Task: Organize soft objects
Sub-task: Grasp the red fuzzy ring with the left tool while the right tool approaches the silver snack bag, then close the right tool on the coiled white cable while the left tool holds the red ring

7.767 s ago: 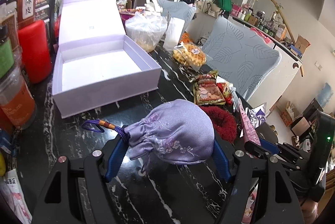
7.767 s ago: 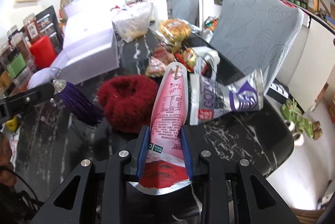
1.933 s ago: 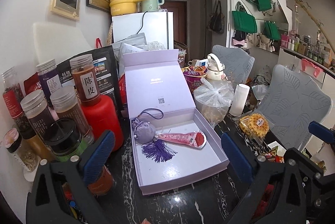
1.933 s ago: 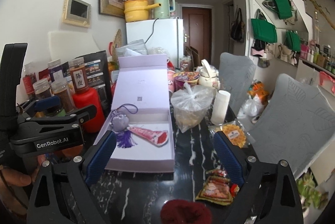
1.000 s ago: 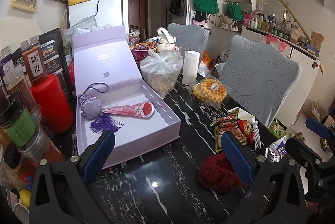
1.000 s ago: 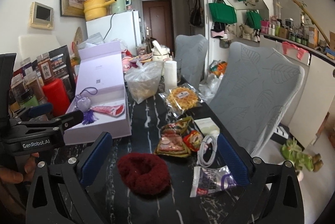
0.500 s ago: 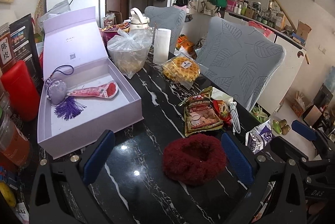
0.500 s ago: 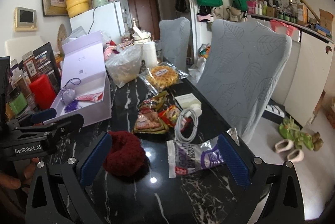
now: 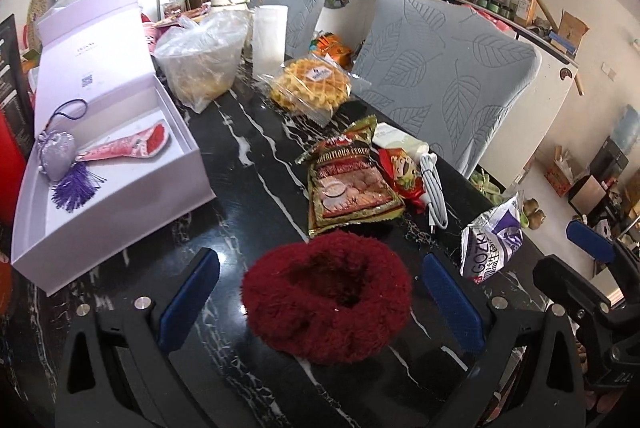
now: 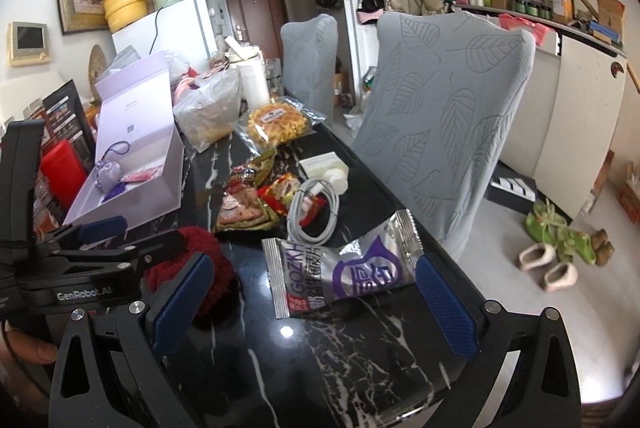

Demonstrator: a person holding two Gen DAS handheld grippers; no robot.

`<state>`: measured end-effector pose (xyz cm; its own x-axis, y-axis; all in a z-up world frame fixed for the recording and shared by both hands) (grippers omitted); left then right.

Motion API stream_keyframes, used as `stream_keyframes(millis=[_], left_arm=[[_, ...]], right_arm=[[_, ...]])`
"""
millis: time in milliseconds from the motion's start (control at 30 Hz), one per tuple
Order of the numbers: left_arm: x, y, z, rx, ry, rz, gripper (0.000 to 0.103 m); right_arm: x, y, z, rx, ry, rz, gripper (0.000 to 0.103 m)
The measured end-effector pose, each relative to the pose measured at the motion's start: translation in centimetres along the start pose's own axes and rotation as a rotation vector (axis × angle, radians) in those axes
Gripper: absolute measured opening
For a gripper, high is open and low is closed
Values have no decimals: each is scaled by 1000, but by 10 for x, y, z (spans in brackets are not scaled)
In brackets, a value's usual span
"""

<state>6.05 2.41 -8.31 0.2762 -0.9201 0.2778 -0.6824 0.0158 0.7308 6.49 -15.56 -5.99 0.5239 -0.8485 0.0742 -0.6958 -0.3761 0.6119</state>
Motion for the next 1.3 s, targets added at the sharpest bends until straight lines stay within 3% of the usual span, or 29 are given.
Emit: stream_keyframes(millis=[167,600,833,1167,1300], left_arm=[[-1,-16,4,-34,-10,-30,103],[-3,-51,19,-160,26,-5,103],[-3,-52,19,-123,-2,-4,103],[-1,-45,17,-111,-14,33,63],[-6,-35,10,-72,-11,26,59]], right_arm=[[2,-8,4,-19,4,-5,102],[18,-31,12,-53,-87,-61,103],[20,-35,2,-39,-76,-50,103],[18,-61,-16,-39,-36,-77,103],[15,-75,-22,-50,-17,-83,103]])
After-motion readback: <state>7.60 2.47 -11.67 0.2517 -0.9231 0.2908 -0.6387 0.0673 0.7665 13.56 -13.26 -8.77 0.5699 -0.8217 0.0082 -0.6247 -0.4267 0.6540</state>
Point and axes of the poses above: each gripper's, at about its wrist camera, not at the fingertips, and y roughly against the way its jaws point, x to its right, z to its underside, the point moved 5 cm from there along -y, roughly the way its jaws point, and after that the axes turned 15 degrees about y, right-handed, at the moved point
